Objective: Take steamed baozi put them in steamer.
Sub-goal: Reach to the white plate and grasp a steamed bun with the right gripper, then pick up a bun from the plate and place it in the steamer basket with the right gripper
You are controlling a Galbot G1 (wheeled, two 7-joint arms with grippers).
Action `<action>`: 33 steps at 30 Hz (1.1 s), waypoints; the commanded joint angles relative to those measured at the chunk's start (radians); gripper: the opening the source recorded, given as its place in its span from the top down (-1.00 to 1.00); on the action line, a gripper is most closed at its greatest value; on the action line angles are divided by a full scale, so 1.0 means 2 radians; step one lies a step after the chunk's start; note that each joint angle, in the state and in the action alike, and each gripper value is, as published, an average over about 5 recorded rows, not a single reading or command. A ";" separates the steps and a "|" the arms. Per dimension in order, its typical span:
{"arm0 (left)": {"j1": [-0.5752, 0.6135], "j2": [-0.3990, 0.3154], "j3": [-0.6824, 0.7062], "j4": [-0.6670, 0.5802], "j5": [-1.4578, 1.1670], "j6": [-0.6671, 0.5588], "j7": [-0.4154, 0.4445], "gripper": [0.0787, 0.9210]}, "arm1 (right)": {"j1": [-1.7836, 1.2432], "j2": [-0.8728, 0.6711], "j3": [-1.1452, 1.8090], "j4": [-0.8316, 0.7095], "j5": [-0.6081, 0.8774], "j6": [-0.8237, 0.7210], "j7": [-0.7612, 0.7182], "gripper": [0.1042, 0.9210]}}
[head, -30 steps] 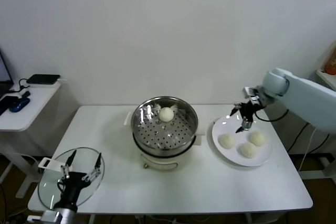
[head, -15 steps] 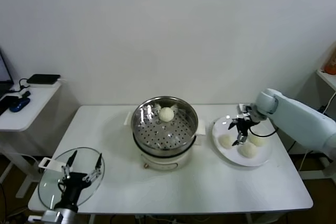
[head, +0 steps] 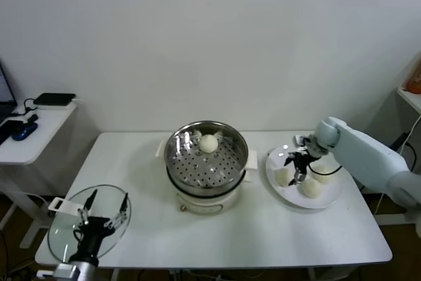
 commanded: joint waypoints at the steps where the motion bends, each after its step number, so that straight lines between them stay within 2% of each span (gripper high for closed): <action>1: -0.001 0.000 0.000 0.001 0.000 0.001 0.000 -0.77 | -0.009 0.014 0.016 -0.026 -0.013 0.006 -0.001 -0.76; 12: -0.001 0.000 0.001 0.002 0.000 0.001 0.000 -0.77 | -0.010 0.021 0.021 -0.033 -0.018 0.006 -0.009 -0.75; 23: -0.001 -0.001 0.001 0.002 0.000 0.001 -0.001 -0.77 | -0.011 0.023 0.027 -0.034 -0.020 0.006 -0.014 -0.50; 33: 0.000 -0.002 0.000 0.003 0.001 0.000 0.000 -0.77 | 0.009 0.006 0.010 -0.007 -0.003 0.001 -0.019 -0.42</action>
